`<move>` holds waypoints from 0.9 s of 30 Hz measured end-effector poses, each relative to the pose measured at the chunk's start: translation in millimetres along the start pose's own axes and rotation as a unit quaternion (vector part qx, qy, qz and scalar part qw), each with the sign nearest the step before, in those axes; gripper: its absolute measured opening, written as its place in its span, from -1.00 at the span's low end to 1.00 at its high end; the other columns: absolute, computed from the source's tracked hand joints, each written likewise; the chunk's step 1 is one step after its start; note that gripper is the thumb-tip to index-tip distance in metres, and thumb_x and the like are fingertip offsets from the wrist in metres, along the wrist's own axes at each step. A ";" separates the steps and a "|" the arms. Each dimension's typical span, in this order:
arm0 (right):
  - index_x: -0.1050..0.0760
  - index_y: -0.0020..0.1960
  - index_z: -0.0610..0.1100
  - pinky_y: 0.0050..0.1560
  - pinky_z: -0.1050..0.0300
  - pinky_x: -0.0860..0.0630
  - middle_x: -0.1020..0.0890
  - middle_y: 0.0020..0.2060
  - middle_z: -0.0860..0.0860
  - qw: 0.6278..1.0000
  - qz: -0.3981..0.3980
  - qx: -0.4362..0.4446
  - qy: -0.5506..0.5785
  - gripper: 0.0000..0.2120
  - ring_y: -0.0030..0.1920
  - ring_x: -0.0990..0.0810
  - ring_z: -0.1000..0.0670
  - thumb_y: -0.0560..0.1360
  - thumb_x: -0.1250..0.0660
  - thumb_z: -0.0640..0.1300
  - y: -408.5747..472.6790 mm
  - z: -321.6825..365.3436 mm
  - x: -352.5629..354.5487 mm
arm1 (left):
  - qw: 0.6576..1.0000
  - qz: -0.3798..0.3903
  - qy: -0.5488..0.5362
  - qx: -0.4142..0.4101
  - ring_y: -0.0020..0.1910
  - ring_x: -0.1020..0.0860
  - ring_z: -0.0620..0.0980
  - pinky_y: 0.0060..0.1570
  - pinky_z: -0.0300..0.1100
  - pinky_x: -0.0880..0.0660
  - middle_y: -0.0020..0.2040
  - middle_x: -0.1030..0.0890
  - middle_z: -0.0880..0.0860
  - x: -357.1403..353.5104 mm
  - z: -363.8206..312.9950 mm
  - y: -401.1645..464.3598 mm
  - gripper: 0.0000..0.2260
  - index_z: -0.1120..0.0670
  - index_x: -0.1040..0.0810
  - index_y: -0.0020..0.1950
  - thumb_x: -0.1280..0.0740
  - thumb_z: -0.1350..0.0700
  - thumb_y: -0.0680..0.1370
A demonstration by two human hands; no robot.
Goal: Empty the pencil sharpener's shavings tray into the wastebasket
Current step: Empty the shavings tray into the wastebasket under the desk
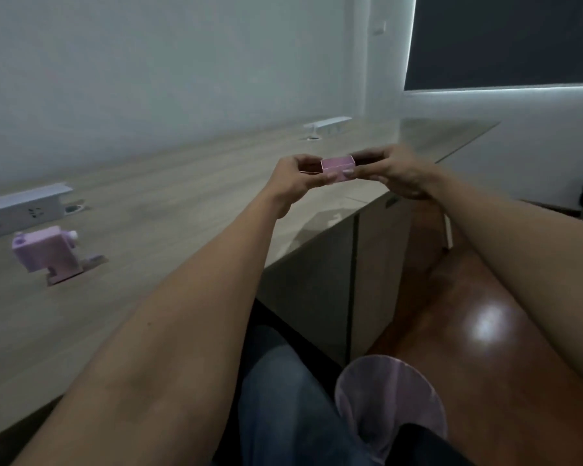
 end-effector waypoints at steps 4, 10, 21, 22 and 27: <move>-0.54 0.32 -0.29 0.12 0.30 -0.58 -0.69 0.16 -0.10 0.998 -0.026 -0.047 0.042 -0.52 0.13 -0.70 0.09 0.42 -0.48 -0.36 -27.1 -40.2 21.2 | 1.000 0.012 -0.014 0.017 0.11 -0.64 0.08 0.12 -0.23 -0.60 0.18 -0.66 0.22 -45.9 21.1 -0.4 -0.47 0.35 -0.51 0.35 -0.56 0.28 0.42; -0.59 0.23 -0.27 0.27 0.15 -0.56 -0.68 0.19 -0.21 0.987 -0.070 -0.109 0.096 -0.47 0.22 -0.67 -0.07 0.26 -0.54 -0.36 -60.4 -109.4 42.2 | 0.999 0.037 -0.007 0.036 0.09 -0.64 0.06 0.07 -0.24 -0.59 0.19 -0.66 0.24 -105.3 75.3 -6.8 -0.48 0.35 -0.53 0.32 -0.57 0.24 0.42; -0.53 0.33 -0.36 0.04 0.29 -0.61 -0.68 0.17 -0.23 0.954 -0.091 -0.237 0.158 -0.51 0.08 -0.71 0.00 0.41 -0.46 -0.47 -109.2 -238.9 26.5 | 0.986 0.075 -0.035 0.146 0.10 -0.59 -0.03 -0.09 -0.48 -0.55 0.24 -0.63 0.22 -162.7 187.4 -45.7 -0.47 0.30 -0.50 0.37 -0.54 0.28 0.44; -0.53 0.32 -0.38 0.08 0.26 -0.61 -0.67 0.17 -0.25 0.950 -0.092 -0.249 0.165 -0.51 0.11 -0.70 -0.03 0.40 -0.46 -0.48 -112.6 -252.5 21.7 | 0.983 0.077 -0.037 0.161 0.10 -0.59 -0.02 -0.10 -0.50 -0.55 0.24 -0.63 0.24 -165.3 199.2 -50.5 -0.47 0.31 -0.50 0.37 -0.54 0.28 0.44; -0.52 0.33 -0.39 0.34 0.07 -0.51 -0.65 0.21 -0.27 0.922 -0.082 -0.325 0.196 -0.47 0.25 -0.64 -0.13 0.37 -0.51 -0.42 -137.3 -311.7 -6.1 | 0.966 0.094 -0.040 0.239 0.13 -0.58 0.00 0.03 -0.39 -0.54 0.26 -0.62 0.25 -177.2 257.2 -78.3 -0.45 0.34 -0.49 0.39 -0.54 0.30 0.43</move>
Point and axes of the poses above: each hand's wrist, its own y-axis towards the middle knuckle, its own x-axis out of the back of the hand, z = x × y, the point moved 3 cm from there along y, towards the middle knuckle
